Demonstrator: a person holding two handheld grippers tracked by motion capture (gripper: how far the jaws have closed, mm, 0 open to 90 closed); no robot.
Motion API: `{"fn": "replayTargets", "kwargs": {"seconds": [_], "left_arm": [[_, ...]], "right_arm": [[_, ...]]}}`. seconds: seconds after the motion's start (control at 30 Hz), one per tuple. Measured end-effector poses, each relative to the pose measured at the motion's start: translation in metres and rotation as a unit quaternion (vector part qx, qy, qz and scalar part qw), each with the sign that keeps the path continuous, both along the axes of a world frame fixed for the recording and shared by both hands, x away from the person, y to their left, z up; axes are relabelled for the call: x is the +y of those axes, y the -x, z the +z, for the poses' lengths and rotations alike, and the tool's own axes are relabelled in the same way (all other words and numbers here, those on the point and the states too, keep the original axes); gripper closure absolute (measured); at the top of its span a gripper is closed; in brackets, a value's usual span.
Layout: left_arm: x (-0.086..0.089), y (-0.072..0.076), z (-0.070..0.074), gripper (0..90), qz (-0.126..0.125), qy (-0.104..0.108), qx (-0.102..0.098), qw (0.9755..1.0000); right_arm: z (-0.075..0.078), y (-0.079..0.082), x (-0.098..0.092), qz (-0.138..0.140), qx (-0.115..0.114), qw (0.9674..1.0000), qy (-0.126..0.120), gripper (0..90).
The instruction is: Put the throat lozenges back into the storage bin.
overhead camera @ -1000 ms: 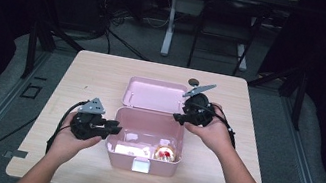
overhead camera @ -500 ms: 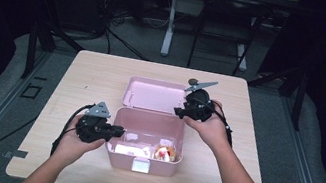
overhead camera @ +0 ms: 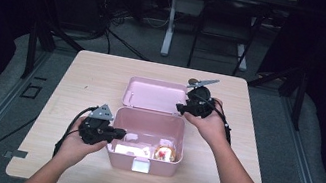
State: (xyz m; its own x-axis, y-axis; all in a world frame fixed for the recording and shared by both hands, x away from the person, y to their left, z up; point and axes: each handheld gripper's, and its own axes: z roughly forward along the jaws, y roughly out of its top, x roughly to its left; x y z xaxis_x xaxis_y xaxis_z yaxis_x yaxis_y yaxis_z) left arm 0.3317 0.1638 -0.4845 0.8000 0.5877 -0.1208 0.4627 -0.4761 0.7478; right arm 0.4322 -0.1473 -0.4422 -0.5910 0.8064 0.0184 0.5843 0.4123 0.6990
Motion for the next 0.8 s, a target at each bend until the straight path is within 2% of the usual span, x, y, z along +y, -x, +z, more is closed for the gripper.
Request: {"fn": "replayTargets", "kwargs": {"seconds": [0.1,0.27,0.8], "left_arm": [[-0.002,0.000,-0.001,86.6,-0.003,0.000,0.000,1.0000],[-0.009,0.002,-0.004,87.6,-0.013,-0.015,0.001,0.9998],[-0.008,0.002,-0.006,89.7,-0.015,-0.009,0.009,0.9998]], "right_arm": [[-0.002,-0.004,-0.002,-0.009,0.002,1.0000,0.000,55.4],[-0.007,-0.010,-0.003,-0.020,0.009,0.9998,0.001,55.3],[-0.013,-0.032,-0.005,-0.059,0.020,0.9979,-0.015,54.7]]}}
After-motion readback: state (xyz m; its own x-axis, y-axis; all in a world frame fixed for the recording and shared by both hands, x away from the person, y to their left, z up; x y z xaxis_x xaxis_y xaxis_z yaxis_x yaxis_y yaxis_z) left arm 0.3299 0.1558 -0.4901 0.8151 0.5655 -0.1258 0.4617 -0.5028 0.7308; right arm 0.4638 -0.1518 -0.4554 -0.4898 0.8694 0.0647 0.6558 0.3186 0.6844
